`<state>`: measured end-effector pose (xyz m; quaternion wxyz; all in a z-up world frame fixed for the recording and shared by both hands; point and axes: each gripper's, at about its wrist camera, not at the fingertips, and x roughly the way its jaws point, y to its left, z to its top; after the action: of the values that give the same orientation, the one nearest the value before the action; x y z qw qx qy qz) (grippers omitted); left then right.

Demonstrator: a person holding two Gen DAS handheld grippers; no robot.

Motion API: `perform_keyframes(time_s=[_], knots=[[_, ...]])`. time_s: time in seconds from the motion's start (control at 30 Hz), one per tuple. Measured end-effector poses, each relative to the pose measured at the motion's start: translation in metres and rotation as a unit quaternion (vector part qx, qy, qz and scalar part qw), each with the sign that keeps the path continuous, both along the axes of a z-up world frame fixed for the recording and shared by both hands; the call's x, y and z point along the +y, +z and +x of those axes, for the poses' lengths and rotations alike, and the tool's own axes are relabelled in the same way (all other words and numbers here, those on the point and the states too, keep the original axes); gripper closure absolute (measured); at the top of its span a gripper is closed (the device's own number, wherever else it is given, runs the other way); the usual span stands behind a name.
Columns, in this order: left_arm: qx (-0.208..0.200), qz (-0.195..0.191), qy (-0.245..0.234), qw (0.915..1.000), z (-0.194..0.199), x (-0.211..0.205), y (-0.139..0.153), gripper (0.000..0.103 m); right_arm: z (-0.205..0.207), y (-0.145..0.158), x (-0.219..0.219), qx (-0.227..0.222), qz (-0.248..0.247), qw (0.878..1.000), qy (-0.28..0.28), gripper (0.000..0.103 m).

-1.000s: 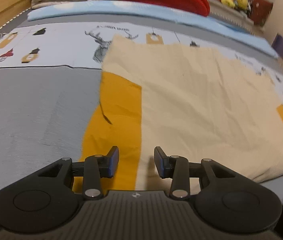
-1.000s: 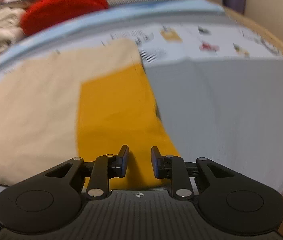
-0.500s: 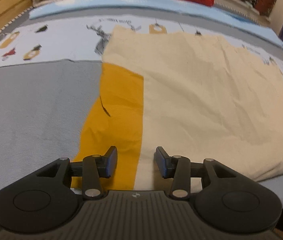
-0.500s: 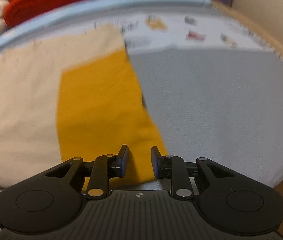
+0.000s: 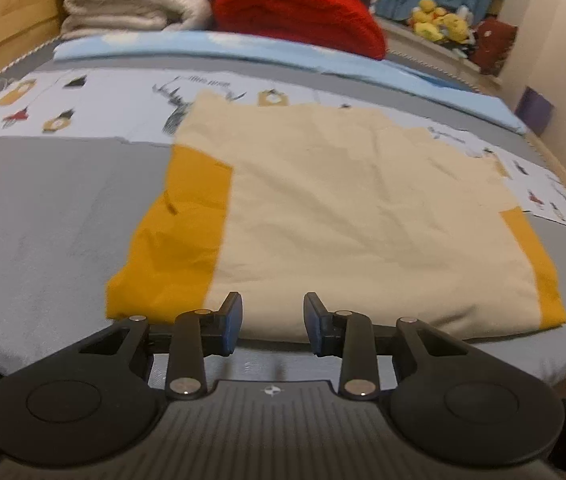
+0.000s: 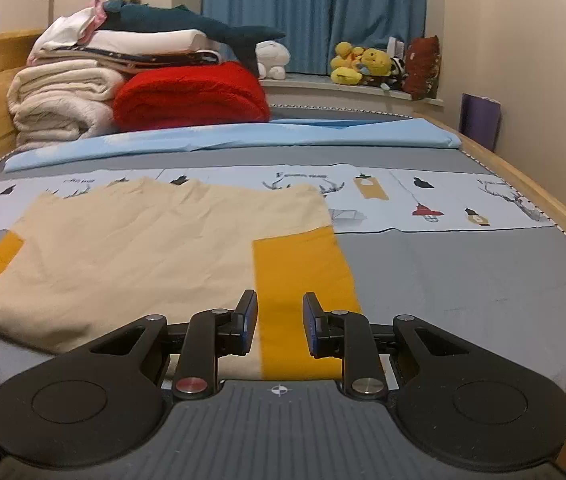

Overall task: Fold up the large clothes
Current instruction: 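Open both tools and pull them back from the folded jacket, then grasp the mustard panel edge with the left tool and lift it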

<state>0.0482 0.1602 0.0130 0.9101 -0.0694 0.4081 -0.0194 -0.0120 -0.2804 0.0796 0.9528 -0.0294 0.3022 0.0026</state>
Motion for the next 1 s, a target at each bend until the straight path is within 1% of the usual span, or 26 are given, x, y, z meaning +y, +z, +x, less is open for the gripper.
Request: perform_keyframes(time_s=[0.07,0.13,0.2,0.27,0.3,0.33,0.37,0.4,0.47,0.5,0.57,0.63,0.7,0.73,0.8,0.9,1.0], knots=[[-0.011,0.003,-0.009,0.9999,-0.004,-0.003,0.005,0.067,-0.001,0.015,0.013,-0.014,0.0,1.0,0.007,0.077],[-0.014,-0.001,-0.009,0.9999,-0.003,-0.003,0.006,0.067,-0.001,0.027,0.025,-0.031,0.002,0.999,0.019,0.077],[-0.01,-0.008,-0.005,0.9999,-0.001,0.001,0.003,0.067,0.001,0.028,0.034,-0.036,0.001,0.999,0.032,0.076],[0.0,-0.013,0.001,0.9999,0.003,0.005,-0.003,0.067,0.004,0.017,0.043,-0.032,-0.005,0.998,0.046,0.076],[0.005,-0.015,0.002,0.9999,0.005,0.007,-0.006,0.07,0.004,0.009,0.045,-0.031,-0.005,0.998,0.05,0.076],[0.01,-0.017,0.003,0.9998,0.007,0.009,-0.009,0.07,0.007,-0.003,0.047,-0.022,-0.005,0.998,0.051,0.076],[0.015,-0.02,0.006,0.9997,0.01,0.011,-0.012,0.07,0.015,-0.012,0.051,0.003,-0.012,0.999,0.046,0.076],[0.019,-0.025,0.011,0.9994,0.011,0.013,-0.014,0.07,0.022,-0.016,0.053,0.013,-0.005,0.999,0.035,0.076],[0.027,-0.048,0.023,0.9982,0.014,0.019,-0.018,0.07,0.029,-0.01,0.057,-0.006,0.026,0.999,0.033,0.076],[0.031,-0.065,0.031,0.9969,0.015,0.023,-0.021,0.07,0.031,-0.007,0.06,-0.013,0.034,0.999,0.035,0.076],[0.043,-0.098,0.045,0.9932,0.017,0.031,-0.026,0.07,0.034,-0.006,0.063,-0.014,0.04,0.998,0.037,0.076],[0.064,-0.138,0.06,0.9865,0.018,0.041,-0.034,0.068,0.038,-0.008,0.065,-0.007,0.049,0.998,0.039,0.076],[0.082,-0.174,0.078,0.9782,0.019,0.048,-0.043,0.06,0.041,-0.008,0.068,-0.006,0.055,0.997,0.044,0.076],[0.09,-0.187,0.088,0.9742,0.019,0.05,-0.046,0.057,0.042,-0.008,0.069,-0.007,0.059,0.997,0.047,0.076],[0.106,-0.207,0.108,0.9665,0.02,0.057,-0.055,0.049,0.046,-0.007,0.071,-0.007,0.067,0.996,0.052,0.076],[0.12,-0.236,0.143,0.9537,0.023,0.067,-0.065,0.044,0.046,-0.005,0.074,-0.006,0.067,0.996,0.064,0.076],[0.121,-0.27,0.186,0.9369,0.026,0.078,-0.076,0.04,0.046,-0.001,0.071,-0.006,0.071,0.995,0.075,0.076]])
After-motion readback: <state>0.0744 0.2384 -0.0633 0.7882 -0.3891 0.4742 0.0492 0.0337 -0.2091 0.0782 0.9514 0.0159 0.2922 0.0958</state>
